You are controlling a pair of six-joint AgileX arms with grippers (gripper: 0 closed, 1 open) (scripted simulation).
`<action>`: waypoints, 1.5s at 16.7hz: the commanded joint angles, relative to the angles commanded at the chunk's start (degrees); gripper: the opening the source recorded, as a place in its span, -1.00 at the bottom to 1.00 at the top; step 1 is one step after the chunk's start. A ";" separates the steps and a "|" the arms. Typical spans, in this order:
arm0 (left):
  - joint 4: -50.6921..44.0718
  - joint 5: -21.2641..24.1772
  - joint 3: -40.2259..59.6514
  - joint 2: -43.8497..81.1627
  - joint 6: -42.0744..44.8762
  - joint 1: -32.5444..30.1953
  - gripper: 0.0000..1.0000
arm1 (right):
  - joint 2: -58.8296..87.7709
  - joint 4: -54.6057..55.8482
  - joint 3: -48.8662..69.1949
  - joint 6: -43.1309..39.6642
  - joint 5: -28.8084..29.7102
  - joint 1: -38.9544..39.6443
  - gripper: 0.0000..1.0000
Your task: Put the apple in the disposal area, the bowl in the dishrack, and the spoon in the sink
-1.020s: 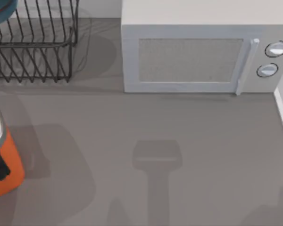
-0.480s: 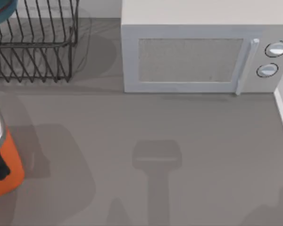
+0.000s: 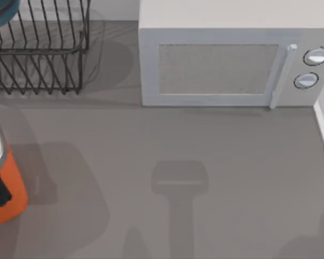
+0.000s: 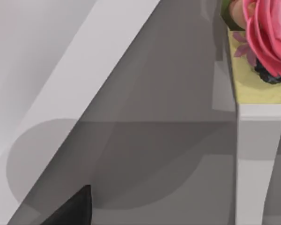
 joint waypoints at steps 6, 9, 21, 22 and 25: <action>0.00 0.00 0.00 0.00 0.00 0.00 1.00 | 0.00 0.00 0.00 0.00 0.00 0.00 -1.00; 0.00 0.00 0.00 0.00 0.00 0.00 1.00 | -3.98 -4.81 2.53 -0.11 1.12 0.10 -1.00; 0.00 0.00 0.00 0.00 0.00 0.00 1.00 | -10.35 -22.66 13.43 -0.38 1.11 -0.06 -1.00; 0.00 0.00 0.00 0.00 0.00 0.00 1.00 | -11.05 -24.66 14.57 -0.40 1.11 -0.07 -1.00; 0.00 0.00 0.00 0.00 0.00 0.00 1.00 | -13.34 -28.94 17.35 -0.52 1.11 -0.09 -1.00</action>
